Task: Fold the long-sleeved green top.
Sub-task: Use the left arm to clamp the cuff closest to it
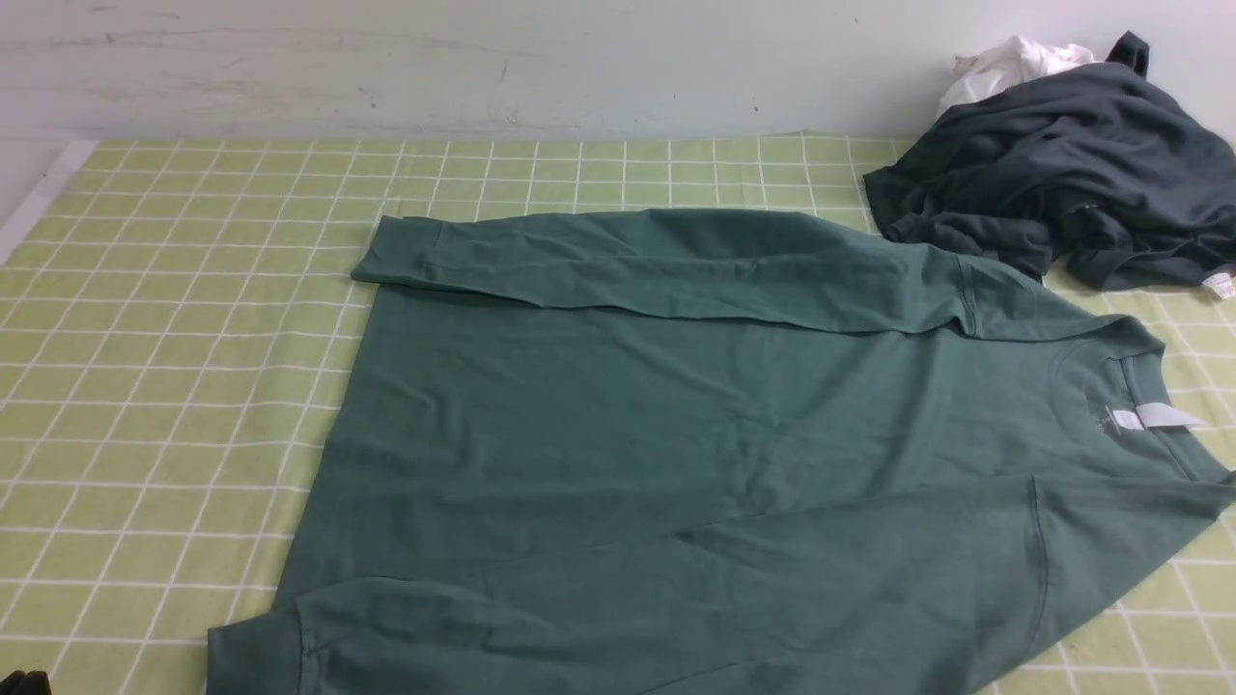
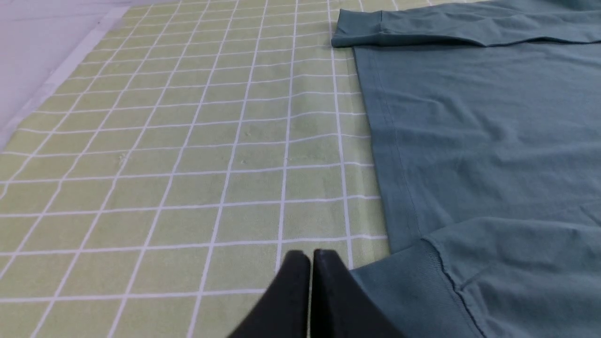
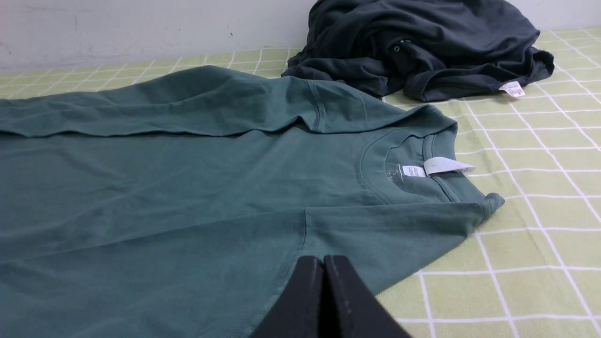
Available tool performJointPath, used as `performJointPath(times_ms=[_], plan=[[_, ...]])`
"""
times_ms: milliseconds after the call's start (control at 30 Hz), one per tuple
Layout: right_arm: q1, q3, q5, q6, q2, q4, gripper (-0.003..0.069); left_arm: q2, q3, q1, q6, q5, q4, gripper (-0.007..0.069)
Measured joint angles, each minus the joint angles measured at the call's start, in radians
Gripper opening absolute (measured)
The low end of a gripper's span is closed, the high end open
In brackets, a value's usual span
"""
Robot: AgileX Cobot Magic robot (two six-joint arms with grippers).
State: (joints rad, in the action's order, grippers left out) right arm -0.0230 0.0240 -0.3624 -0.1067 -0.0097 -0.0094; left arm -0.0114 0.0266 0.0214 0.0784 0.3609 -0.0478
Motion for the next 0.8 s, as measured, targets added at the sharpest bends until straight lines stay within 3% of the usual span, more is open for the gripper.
performJointPath(times_ms=[567, 667, 800], plan=[[0.000, 0.000, 0.001, 0.003, 0.000, -0.029, -0.0016, 0.000, 0.000, 0.000, 0.002, -0.016, 0.020, -0.0003], [0.000, 0.004, 0.062, 0.003, 0.000, -0.064, -0.0016, 0.000, 0.003, 0.000, 0.002, -0.137, 0.023, -0.0003], [0.000, 0.006, 0.344, 0.003, 0.000, -0.082, -0.0016, 0.000, 0.003, 0.000, 0.001, -0.412, 0.024, -0.0003]])
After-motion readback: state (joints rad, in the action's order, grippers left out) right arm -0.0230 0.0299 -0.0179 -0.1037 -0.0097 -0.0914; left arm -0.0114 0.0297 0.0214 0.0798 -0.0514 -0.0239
